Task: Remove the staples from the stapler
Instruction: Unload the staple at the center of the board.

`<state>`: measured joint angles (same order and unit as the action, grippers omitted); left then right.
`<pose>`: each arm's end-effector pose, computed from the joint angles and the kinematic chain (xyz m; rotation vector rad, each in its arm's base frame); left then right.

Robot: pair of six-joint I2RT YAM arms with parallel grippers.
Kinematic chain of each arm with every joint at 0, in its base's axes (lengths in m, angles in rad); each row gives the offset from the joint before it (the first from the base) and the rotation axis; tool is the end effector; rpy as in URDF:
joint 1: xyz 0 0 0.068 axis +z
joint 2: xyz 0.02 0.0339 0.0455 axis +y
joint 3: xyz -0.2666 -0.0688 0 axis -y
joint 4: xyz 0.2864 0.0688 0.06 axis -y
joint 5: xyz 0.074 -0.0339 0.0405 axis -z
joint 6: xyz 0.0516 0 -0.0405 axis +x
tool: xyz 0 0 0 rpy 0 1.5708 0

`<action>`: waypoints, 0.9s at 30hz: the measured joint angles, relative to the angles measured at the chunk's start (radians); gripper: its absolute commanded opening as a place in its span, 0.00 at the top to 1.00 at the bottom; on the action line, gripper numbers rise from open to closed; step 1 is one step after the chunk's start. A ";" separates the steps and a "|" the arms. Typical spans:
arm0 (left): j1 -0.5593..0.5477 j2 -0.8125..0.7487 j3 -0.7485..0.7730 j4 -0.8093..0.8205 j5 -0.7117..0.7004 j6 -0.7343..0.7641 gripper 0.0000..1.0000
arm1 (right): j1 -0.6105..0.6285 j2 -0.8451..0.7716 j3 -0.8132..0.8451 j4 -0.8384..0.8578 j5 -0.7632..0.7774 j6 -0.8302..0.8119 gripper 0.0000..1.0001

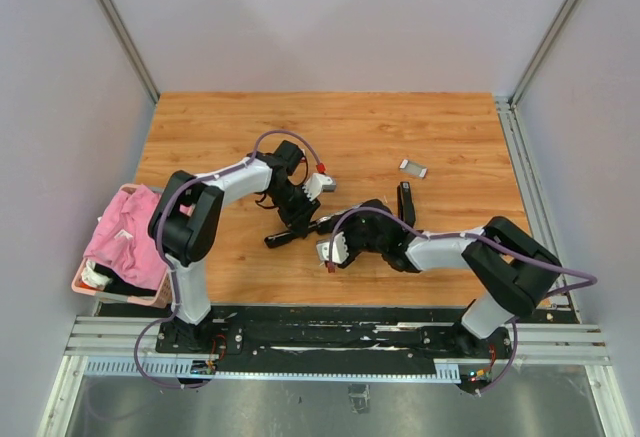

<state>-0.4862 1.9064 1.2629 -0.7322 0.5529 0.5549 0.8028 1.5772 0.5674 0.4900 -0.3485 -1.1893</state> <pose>0.3373 -0.2089 0.1257 1.4733 2.4122 -0.7916 0.2174 0.2505 0.1087 -1.8328 0.9380 0.1257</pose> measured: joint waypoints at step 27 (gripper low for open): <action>0.023 0.030 0.015 -0.033 0.078 -0.002 0.95 | 0.114 0.141 0.078 0.085 0.269 0.063 0.69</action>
<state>-0.4629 1.9366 1.2778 -0.7650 0.6308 0.5526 0.9173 1.7180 0.6456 0.5747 -0.0795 -1.1263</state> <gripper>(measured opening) 0.321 0.370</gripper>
